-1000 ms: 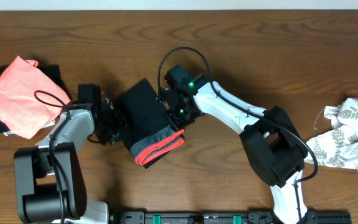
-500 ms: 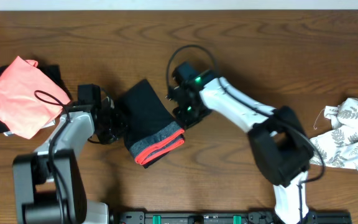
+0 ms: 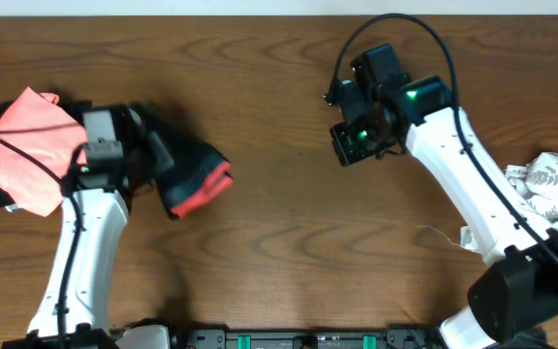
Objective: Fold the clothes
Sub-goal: 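Carry the folded leggings left with the left gripper onto the pile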
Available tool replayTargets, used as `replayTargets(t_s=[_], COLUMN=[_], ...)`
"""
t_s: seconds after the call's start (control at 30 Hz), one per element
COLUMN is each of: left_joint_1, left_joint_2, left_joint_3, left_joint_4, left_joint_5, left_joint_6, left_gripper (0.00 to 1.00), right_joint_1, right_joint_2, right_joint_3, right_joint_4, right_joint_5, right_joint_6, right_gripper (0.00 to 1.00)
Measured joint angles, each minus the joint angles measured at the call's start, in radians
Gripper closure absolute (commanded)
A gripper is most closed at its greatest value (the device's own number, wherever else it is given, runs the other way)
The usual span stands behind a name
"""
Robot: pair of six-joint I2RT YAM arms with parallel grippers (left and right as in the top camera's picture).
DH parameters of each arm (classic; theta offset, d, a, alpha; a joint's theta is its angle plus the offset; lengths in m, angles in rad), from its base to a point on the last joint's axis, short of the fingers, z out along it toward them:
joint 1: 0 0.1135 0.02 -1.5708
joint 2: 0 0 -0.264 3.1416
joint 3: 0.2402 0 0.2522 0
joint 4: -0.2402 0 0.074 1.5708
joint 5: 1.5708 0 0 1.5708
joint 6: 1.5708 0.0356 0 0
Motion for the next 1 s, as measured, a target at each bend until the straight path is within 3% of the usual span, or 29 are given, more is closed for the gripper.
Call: replayTargets(t_s=[0.37,0.7,1.0], left_joint_1=[0.194,0.357,0.414], left_joint_2=[0.004,0.141,0.227], left_joint_3=[0.244,0.259,0.259], left_joint_4=[0.037,0.226,0.301], left_joint_5=[-0.032,-0.039,-0.039], left_joint_6=[0.020,0.048,0.082], left_gripper=[0.94,0.94,0.94], right_joint_1=[-0.013,-0.014,-0.014], right_joint_2=[0.000,0.000,0.000], right_joint_3=[0.000,0.000,0.000], right_joint_4=[-0.024,-0.040,-0.051], right_joint_5=[0.027,0.034,0.036], right_joint_6=[-0.019,-0.022,-0.022], right_gripper=[0.99,0.98,0.98])
